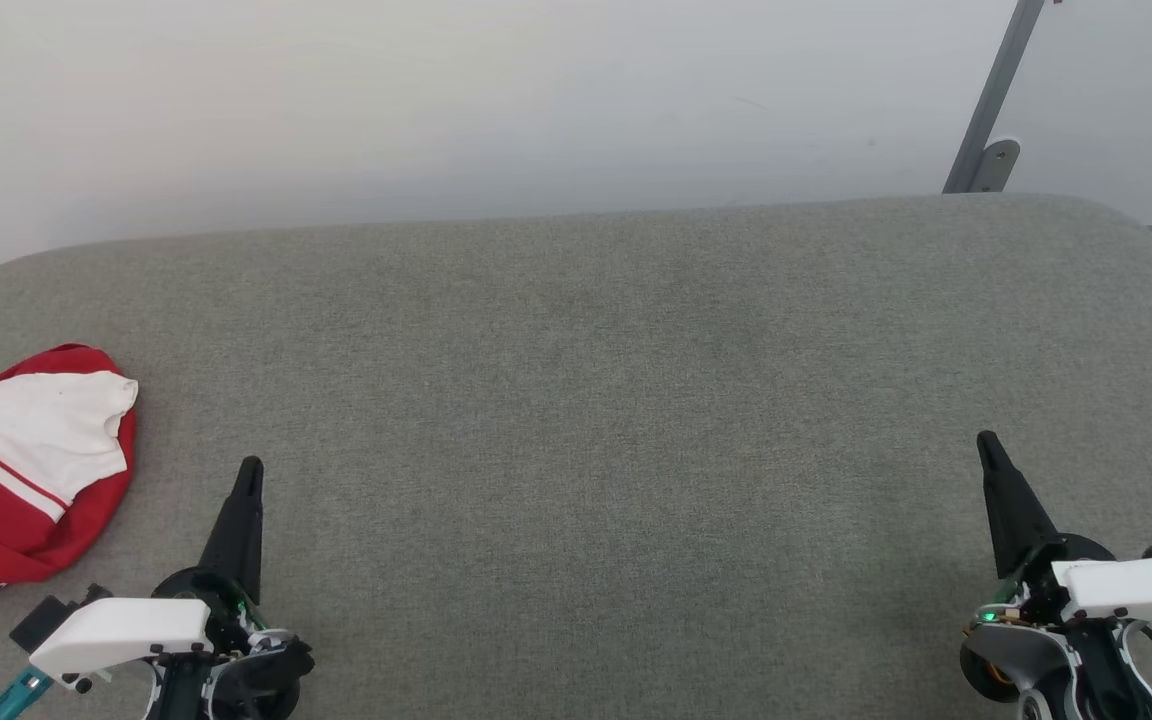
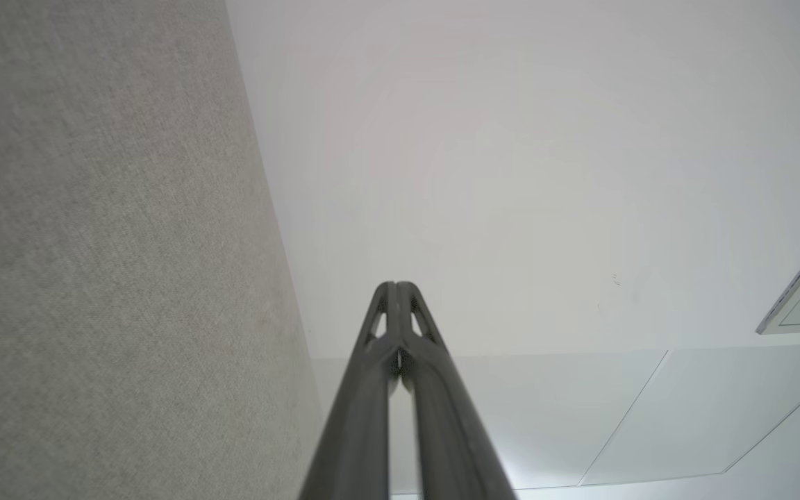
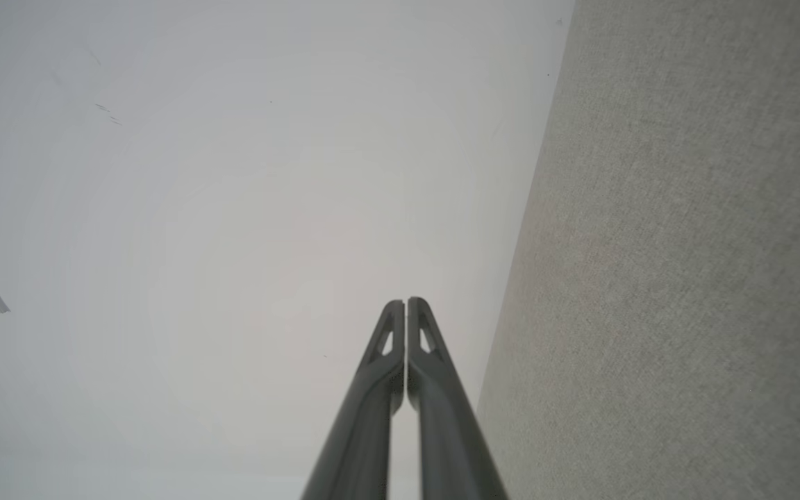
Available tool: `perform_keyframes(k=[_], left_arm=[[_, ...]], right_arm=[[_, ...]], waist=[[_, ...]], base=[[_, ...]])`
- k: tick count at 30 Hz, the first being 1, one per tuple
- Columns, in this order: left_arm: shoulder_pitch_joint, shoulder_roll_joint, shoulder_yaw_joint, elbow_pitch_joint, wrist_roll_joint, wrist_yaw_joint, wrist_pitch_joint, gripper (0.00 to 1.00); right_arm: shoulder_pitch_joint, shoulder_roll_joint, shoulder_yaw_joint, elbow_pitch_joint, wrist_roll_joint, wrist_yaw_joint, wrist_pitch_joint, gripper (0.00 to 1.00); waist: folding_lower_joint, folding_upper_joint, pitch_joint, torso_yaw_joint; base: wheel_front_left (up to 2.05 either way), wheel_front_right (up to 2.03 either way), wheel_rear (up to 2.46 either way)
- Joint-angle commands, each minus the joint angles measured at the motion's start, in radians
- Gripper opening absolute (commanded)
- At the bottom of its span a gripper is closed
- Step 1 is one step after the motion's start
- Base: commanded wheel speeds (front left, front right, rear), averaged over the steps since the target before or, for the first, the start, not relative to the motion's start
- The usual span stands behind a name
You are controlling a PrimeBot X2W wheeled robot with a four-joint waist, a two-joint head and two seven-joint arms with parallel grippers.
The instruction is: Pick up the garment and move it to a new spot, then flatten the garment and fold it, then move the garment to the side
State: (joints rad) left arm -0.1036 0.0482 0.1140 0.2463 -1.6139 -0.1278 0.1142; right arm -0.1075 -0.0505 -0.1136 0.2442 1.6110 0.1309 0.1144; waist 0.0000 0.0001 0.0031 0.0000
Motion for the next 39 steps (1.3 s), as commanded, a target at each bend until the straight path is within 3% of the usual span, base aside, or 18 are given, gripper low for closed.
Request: perform_keyframes(k=[1, 14, 15, 27, 39], left_arm=[[-0.013, 0.001, 0.001, -0.001, 0.002, -0.006, 0.003, 0.0], [-0.013, 0.001, 0.001, -0.001, 0.002, -0.006, 0.003, 0.0], [0.002, 0.0, 0.0, 0.003, 0.0, 0.0, 0.0, 1.0], [0.031, 0.002, -0.023, -0.022, 0.018, 0.02, -0.028, 1.0], [0.039, 0.061, -0.074, -0.05, 0.179, 0.074, -0.093, 1.0]], right_arm=[[-0.004, 0.001, 0.0, 0.002, 0.004, 0.0, 0.002, 0.0], [-0.004, 0.001, 0.0, 0.001, 0.004, 0.0, 0.002, 0.0], [0.001, 0.0, 0.0, 0.003, 0.0, 0.0, 0.0, 1.0], [0.018, -0.003, 0.031, 0.005, -0.062, 0.0, -0.04, 1.0], [0.006, -0.039, 0.062, 0.012, -0.302, 0.0, -0.08, 1.0]], waist=[[0.0, -0.0001, 0.0, 0.0], [0.0, -0.0001, 0.0, 0.0], [0.0, -0.0001, 0.0, 0.0], [0.0, -0.0001, -0.001, -0.001], [0.0, -0.0001, -0.004, -0.001]], base=[[0.0, 0.0, 0.0], [0.0, 0.0, 0.0], [0.0, 0.0, 0.0], [0.0, 0.0, 0.0], [0.0, 0.0, 0.0]])
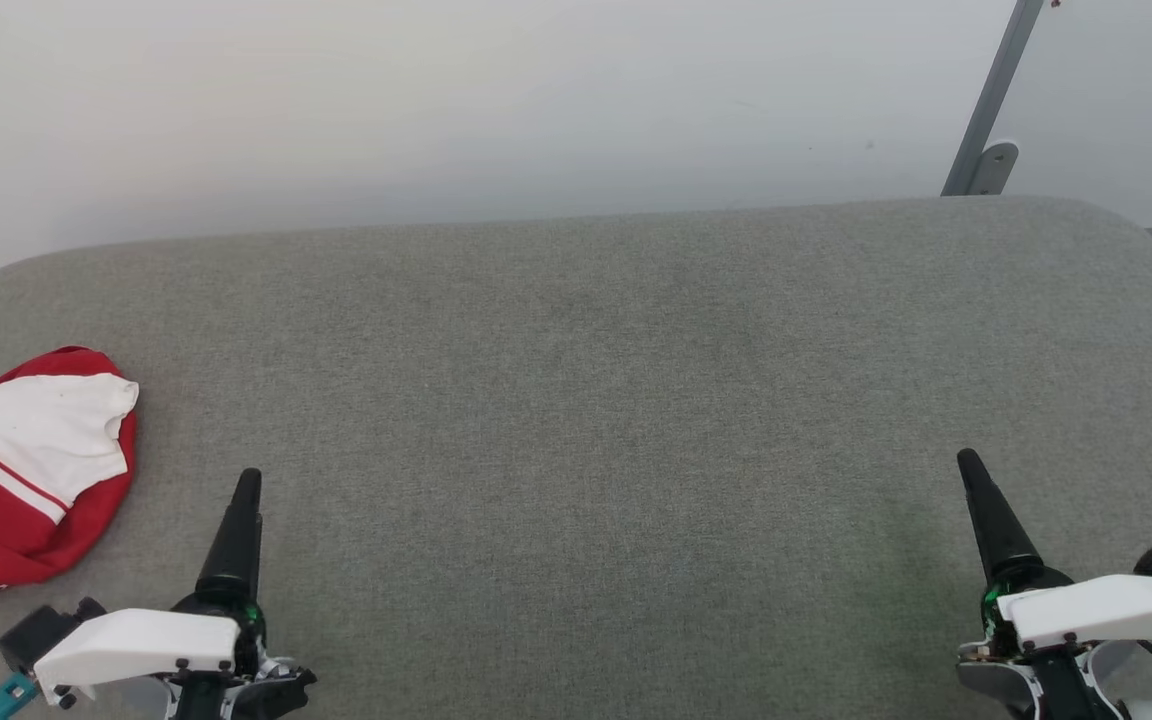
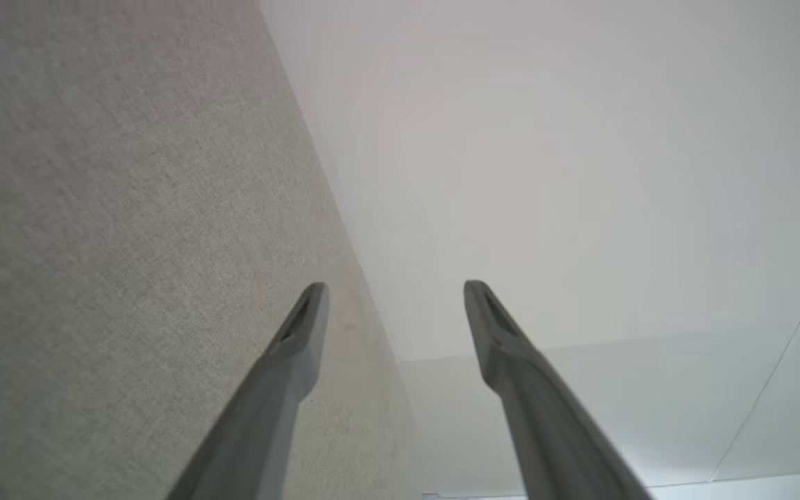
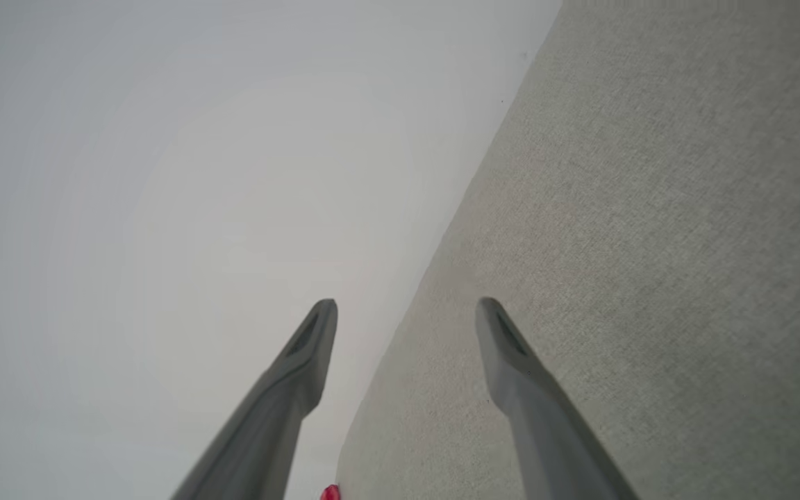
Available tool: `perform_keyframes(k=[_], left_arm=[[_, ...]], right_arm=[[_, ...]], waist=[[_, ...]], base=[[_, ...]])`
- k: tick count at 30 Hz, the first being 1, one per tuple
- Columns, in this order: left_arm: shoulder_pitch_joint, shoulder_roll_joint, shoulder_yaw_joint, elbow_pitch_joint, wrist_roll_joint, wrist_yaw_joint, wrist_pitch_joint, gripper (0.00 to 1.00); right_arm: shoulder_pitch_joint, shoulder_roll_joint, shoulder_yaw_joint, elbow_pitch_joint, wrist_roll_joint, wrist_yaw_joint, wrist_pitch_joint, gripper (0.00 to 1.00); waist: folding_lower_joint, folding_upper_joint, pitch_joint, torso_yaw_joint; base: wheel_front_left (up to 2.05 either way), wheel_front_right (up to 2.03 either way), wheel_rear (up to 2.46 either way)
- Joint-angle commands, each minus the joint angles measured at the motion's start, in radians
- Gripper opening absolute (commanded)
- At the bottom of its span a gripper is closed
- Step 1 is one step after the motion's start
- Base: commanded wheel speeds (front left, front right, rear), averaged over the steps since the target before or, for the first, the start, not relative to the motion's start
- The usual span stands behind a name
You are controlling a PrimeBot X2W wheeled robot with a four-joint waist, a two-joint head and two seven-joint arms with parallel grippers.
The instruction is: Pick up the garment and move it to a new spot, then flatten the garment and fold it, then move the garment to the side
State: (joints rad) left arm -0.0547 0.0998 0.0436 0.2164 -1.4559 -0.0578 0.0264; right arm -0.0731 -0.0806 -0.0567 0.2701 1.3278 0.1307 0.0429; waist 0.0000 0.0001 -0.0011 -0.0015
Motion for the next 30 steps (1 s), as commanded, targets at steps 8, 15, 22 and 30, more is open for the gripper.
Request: perform_keyframes(k=[8, 15, 22, 30], left_arm=[[-0.009, 0.053, -0.047, -0.017, 0.185, 0.047, -0.044, 1.0], [-0.005, 0.069, -0.06, -0.02, 0.311, 0.054, -0.071, 1.0], [0.005, 0.066, -0.05, -0.024, 0.4, 0.042, -0.095, 1.0], [0.012, 0.066, -0.05, -0.02, 0.495, 0.027, -0.121, 1.0]], right_arm=[[-0.034, -0.012, 0.012, -0.013, -0.198, 0.0, -0.019, 1.0], [-0.033, -0.013, 0.02, -0.02, -0.312, 0.0, -0.037, 1.0], [-0.03, -0.018, 0.032, -0.024, -0.405, 0.0, -0.052, 1.0], [-0.027, -0.022, 0.042, -0.029, -0.493, 0.0, -0.071, 1.0]], waist=[[0.0, -0.0001, -0.004, -0.001], [0.0, -0.0001, -0.007, -0.001], [0.0, -0.0001, -0.01, -0.002], [0.0, -0.0001, -0.012, -0.003]], base=[[0.0, 0.0, 0.0], [0.0, 0.0, 0.0], [0.0, 0.0, 0.0], [0.0, 0.0, 0.0]])
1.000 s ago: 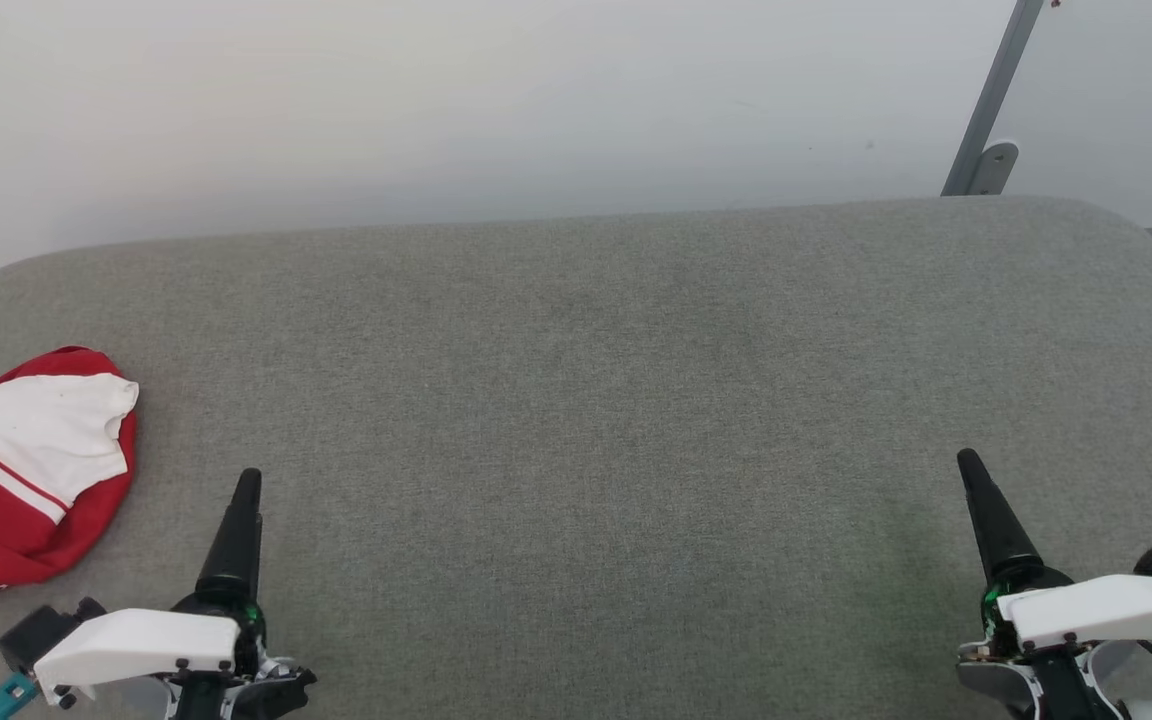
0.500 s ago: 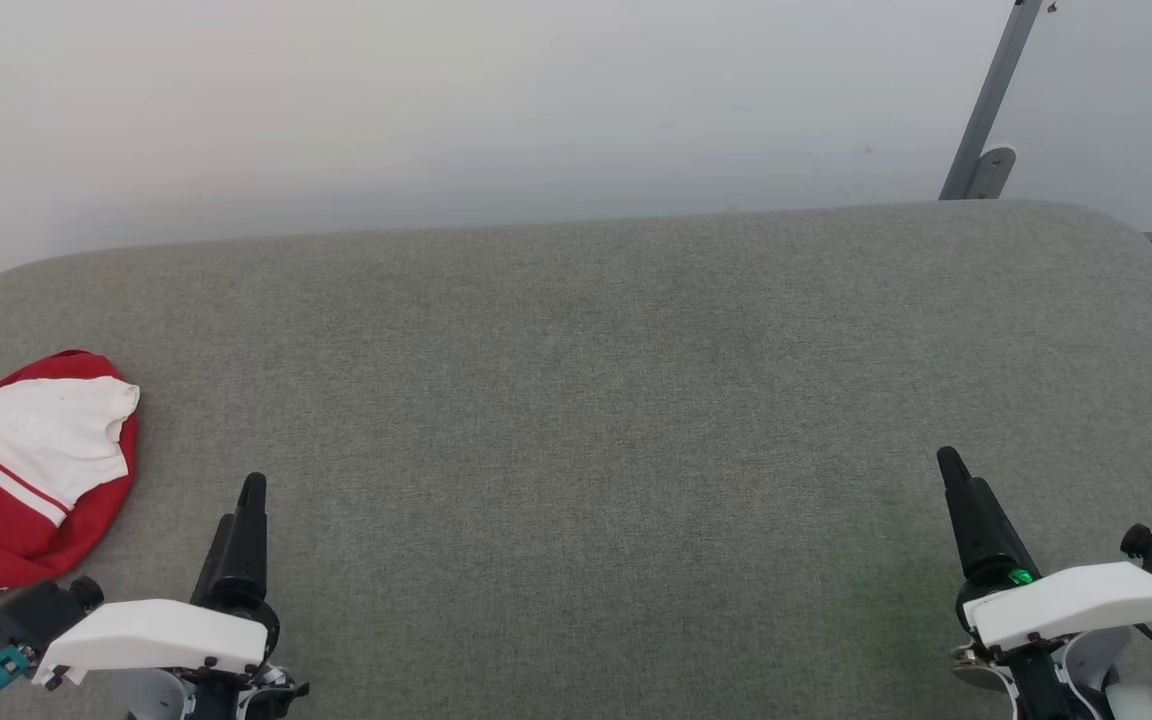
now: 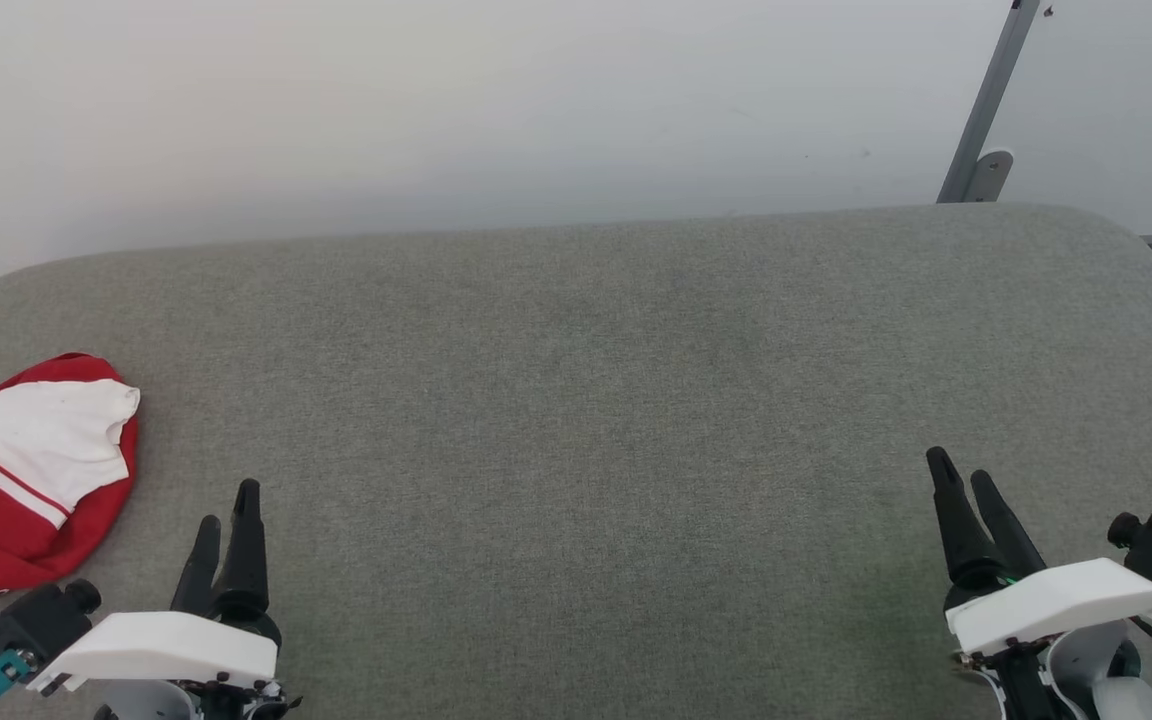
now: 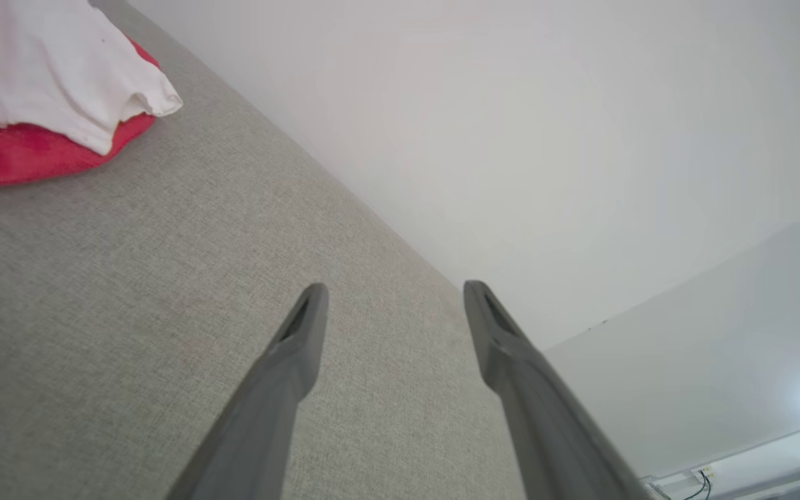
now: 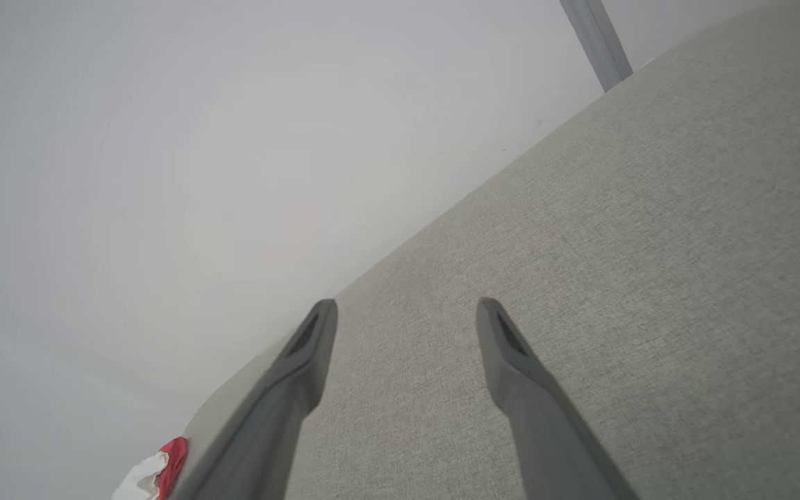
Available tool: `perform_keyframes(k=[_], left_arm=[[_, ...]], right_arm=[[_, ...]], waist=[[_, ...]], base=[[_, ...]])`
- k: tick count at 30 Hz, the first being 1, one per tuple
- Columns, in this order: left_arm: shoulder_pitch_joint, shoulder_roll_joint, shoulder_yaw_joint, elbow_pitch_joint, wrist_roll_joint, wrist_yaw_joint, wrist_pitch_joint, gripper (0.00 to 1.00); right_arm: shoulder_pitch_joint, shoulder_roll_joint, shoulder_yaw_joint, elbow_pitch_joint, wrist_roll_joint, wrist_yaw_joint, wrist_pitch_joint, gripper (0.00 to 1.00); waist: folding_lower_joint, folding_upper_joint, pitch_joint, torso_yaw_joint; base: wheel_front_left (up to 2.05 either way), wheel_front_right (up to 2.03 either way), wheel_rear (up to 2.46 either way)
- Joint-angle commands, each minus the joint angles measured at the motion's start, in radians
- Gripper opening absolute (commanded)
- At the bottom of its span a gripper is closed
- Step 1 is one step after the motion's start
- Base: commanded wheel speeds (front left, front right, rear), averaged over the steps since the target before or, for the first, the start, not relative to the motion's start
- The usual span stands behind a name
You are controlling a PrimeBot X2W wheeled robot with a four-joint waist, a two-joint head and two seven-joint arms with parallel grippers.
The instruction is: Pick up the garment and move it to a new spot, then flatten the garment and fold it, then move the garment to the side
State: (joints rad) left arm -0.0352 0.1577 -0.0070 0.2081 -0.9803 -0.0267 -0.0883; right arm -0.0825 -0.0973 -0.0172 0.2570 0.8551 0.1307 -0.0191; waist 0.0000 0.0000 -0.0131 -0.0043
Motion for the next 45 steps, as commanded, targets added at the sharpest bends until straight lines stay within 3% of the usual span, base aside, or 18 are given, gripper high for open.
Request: perform_keyframes(k=[1, 45], left_arm=[[-0.007, 0.008, 0.001, -0.011, 0.032, -0.006, -0.01, 1.0], [0.027, 0.031, -0.021, -0.025, 0.42, -0.018, -0.123, 1.0]], right_arm=[[-0.018, -0.006, 0.004, -0.017, -0.033, 0.0, -0.012, 1.0], [0.008, -0.032, 0.04, -0.072, -0.44, 0.0, -0.093, 1.0]], waist=[[0.0, 0.0, -0.001, 0.0], [0.0, 0.0, -0.013, -0.006]], base=[[0.0, 0.0, 0.0], [0.0, 0.0, 0.0]])
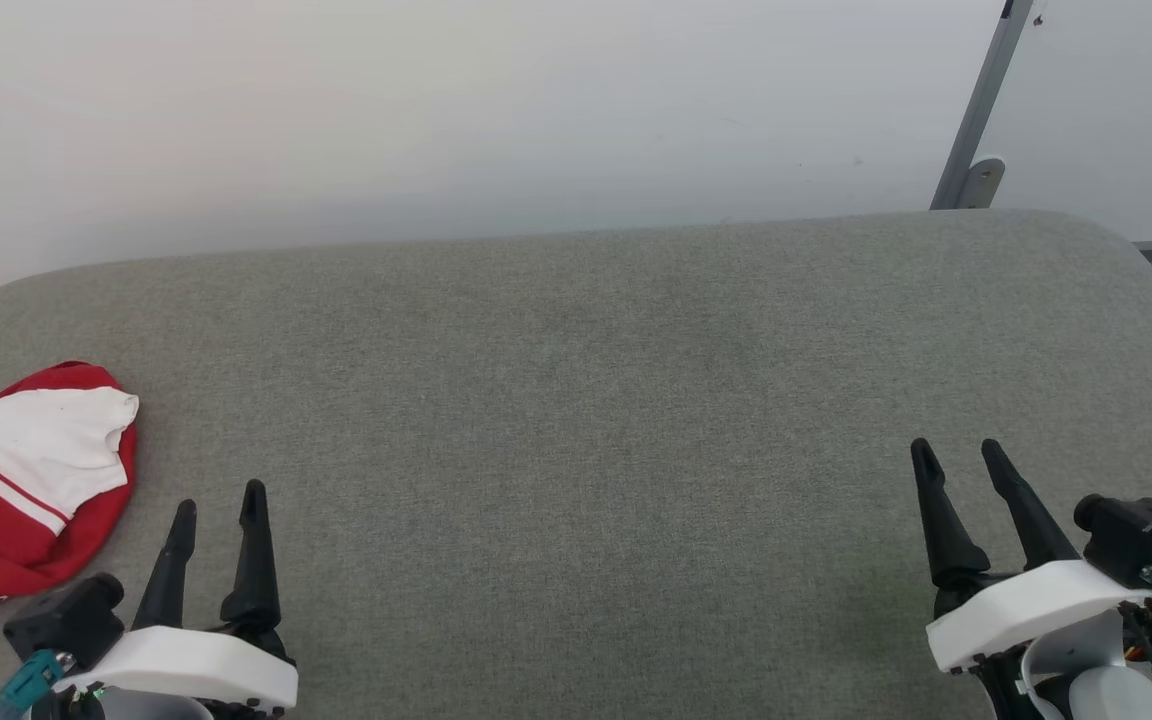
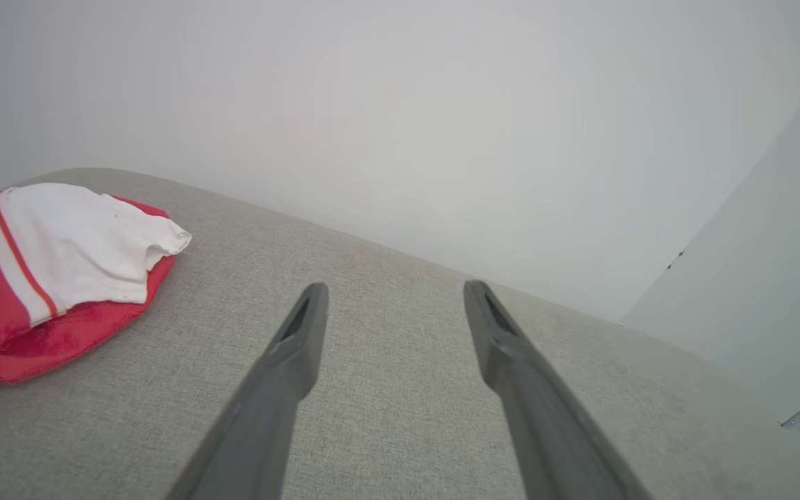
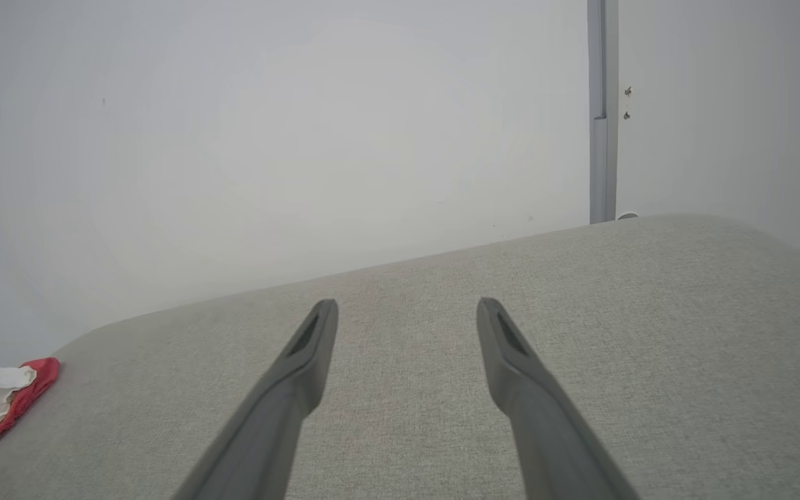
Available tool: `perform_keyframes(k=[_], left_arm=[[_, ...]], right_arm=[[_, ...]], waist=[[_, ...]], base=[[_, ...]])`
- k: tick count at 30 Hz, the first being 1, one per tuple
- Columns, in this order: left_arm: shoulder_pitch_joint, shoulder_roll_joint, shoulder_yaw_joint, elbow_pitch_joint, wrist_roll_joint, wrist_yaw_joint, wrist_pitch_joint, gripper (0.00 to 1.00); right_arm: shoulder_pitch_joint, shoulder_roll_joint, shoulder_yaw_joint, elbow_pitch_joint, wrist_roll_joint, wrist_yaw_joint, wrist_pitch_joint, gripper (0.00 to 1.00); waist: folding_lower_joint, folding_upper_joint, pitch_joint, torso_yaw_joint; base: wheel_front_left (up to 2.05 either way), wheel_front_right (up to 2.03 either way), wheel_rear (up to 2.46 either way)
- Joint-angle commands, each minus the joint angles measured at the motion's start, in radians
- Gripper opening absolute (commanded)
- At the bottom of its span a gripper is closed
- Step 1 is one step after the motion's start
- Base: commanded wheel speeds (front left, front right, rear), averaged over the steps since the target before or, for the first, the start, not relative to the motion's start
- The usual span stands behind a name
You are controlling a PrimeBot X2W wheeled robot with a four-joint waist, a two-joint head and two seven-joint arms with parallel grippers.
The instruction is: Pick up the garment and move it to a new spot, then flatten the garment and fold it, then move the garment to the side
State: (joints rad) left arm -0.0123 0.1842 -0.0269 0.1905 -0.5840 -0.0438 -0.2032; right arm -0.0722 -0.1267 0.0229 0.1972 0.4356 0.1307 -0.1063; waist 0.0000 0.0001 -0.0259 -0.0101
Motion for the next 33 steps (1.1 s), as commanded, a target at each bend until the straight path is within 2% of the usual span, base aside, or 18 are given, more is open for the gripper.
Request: perform_keyframes(k=[1, 33], left_arm=[[0.004, 0.005, -0.002, -0.007, 0.028, -0.001, -0.01, 1.0], [0.022, 0.028, -0.017, -0.011, 0.196, -0.002, -0.063, 1.0]], right_arm=[[-0.002, -0.003, 0.0, -0.012, -0.028, 0.0, -0.008, 1.0], [0.016, -0.008, -0.003, -0.029, -0.243, 0.0, -0.05, 1.0]], waist=[[0.0, -0.0001, 0.0, 0.0], [0.0, -0.0001, -0.004, 0.002]], base=[[0.0, 0.0, 0.0], [0.0, 0.0, 0.0]])
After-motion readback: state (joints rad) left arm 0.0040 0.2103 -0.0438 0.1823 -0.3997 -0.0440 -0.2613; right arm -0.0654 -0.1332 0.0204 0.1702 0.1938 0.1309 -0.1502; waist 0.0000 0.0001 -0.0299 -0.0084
